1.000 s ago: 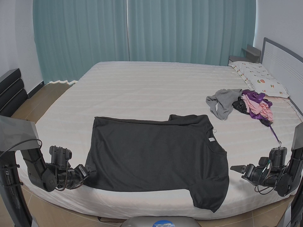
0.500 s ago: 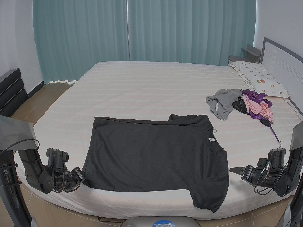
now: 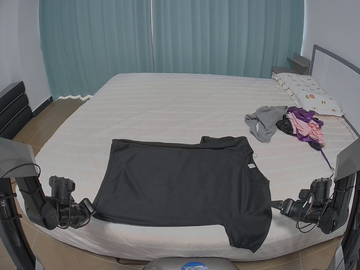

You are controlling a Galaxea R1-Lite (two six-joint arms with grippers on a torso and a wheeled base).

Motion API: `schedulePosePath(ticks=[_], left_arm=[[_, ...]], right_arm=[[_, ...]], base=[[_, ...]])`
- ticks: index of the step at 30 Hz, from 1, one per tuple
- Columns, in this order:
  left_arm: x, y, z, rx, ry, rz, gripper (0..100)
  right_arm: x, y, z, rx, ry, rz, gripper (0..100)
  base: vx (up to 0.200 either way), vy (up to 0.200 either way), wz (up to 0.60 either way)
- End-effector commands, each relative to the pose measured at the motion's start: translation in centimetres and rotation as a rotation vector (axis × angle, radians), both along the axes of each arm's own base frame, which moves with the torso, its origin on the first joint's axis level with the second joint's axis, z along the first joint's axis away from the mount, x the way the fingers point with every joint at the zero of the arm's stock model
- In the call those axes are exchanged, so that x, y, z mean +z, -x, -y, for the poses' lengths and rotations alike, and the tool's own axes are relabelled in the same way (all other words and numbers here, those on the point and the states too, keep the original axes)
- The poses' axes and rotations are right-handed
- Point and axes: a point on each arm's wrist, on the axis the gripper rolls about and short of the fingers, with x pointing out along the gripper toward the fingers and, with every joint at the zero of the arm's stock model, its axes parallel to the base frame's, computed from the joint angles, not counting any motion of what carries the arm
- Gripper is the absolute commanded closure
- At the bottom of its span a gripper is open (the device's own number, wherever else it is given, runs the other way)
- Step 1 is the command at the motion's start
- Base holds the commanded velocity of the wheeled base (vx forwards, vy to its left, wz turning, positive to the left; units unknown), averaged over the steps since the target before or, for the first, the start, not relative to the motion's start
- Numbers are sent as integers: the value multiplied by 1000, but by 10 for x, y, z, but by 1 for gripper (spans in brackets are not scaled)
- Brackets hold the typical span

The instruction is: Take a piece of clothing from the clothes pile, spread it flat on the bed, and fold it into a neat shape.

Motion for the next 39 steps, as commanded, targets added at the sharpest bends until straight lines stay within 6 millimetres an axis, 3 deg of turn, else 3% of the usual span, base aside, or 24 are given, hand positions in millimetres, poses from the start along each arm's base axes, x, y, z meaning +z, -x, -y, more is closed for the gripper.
schedulePosePath(ticks=[1, 10, 11, 26, 29, 37, 38, 39], left_arm=[[0, 3, -3, 7, 3, -6, 100], [0, 3, -2, 5, 9, -8, 100], [0, 3, -2, 4, 11, -8, 100], [-3, 3, -2, -2, 22, -19, 100], [-2, 3, -2, -7, 32, -16, 100], [-2, 4, -1, -16, 41, -16, 100], [-2, 4, -1, -16, 41, -16, 100], [-2, 4, -1, -16, 41, -17, 100]], right_arm=[[-16, -11, -4, 13, 2, -16, 0], [-27, -25, -4, 18, 2, -8, 0], [-29, -28, -4, 18, 2, -5, 100], [-30, -74, 4, 1, -26, 131, 100], [-39, -76, 2, 8, -27, 120, 100], [-38, -76, 2, 7, -26, 124, 100], [-37, -76, 2, 9, -26, 129, 0], [-36, -76, 2, 6, -24, 132, 0]], base=[[0, 0, 0], [0, 0, 0], [0, 0, 0], [0, 0, 0], [0, 0, 0], [0, 0, 0], [0, 0, 0], [0, 0, 0]])
